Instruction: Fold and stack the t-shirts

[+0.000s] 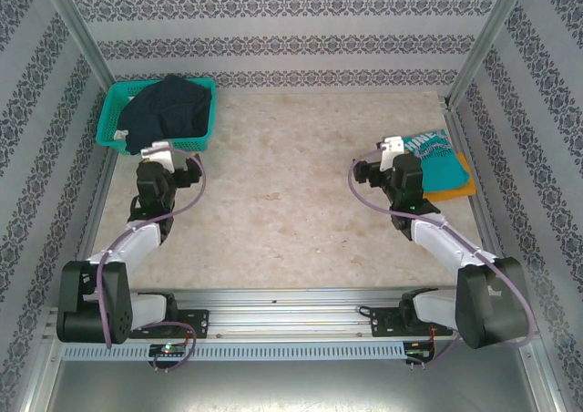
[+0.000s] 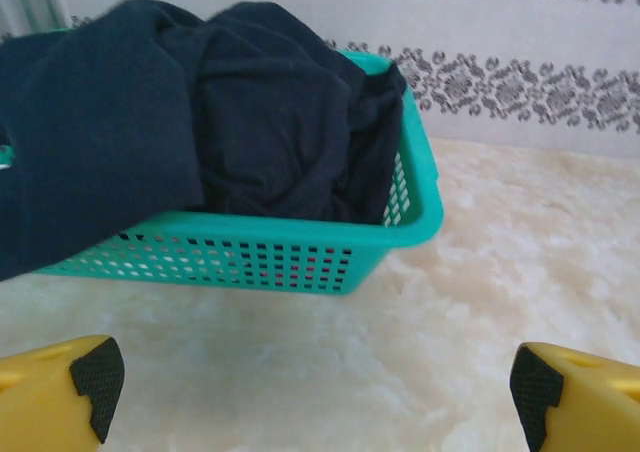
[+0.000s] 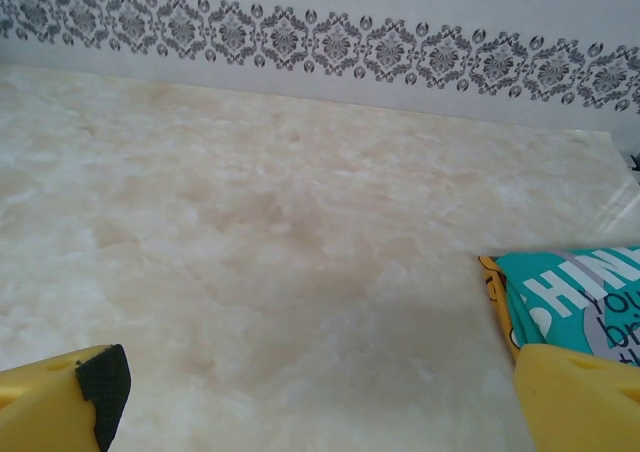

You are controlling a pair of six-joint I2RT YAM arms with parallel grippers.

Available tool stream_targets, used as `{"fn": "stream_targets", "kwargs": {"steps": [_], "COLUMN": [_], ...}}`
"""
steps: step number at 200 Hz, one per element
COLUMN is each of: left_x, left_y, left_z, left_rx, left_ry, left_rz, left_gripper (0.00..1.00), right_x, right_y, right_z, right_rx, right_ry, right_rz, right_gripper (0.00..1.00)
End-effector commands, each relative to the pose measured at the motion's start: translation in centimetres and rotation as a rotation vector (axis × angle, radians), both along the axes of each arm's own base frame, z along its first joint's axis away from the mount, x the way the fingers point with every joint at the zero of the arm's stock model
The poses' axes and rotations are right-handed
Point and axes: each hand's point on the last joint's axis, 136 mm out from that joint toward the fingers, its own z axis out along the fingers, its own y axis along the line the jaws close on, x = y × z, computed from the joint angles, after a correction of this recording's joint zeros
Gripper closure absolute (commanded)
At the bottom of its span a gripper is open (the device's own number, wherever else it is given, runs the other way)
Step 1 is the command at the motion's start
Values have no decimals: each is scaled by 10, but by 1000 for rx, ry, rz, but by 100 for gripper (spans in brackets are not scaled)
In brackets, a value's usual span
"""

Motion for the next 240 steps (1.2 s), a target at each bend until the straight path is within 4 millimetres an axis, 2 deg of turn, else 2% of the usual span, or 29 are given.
{"fn": "stream_targets", "kwargs": {"steps": [1, 27, 47, 84, 112, 144, 166, 197, 203, 218, 227, 240], "left_x": [1, 20, 37, 59, 73, 95, 110, 123, 126, 133, 135, 137], "left_y": [15, 27, 42, 82, 113, 134, 143, 146, 144, 140, 139, 138], "left_z": [1, 14, 22, 24, 16, -2, -19, -35, -37, -32, -21, 0], "left_rx": [-32, -8, -13, -120, -200, -223, -257, -288, -301, -329, -337, -328], "left_ry": [91, 122, 175, 323, 391, 513, 570, 624, 625, 607, 580, 532], "left_rz": [97, 147, 200, 342, 446, 488, 502, 508, 496, 472, 467, 458], "left_gripper": [0, 0, 0, 0, 0, 0, 0, 2, 10, 53, 79, 100], "right_x": [-7, -3, -1, 4, 4, 3, 3, 2, 2, 1, 1, -1], "right_y": [-3, 2, 18, 82, 134, 182, 200, 210, 211, 211, 212, 212], "right_z": [-6, 7, 17, 36, 47, 51, 49, 48, 49, 51, 53, 54], "right_rx": [95, 191, 174, 111, 46, 7, 15, 23, 23, 22, 19, 16], "right_ry": [121, 156, 186, 180, 161, 166, 179, 183, 182, 180, 179, 179], "right_rz": [-70, -147, -160, 1, 127, 233, 269, 286, 290, 291, 295, 295], "right_gripper": [2, 2, 2, 2, 2, 2, 2, 2, 2, 2, 2, 2]}}
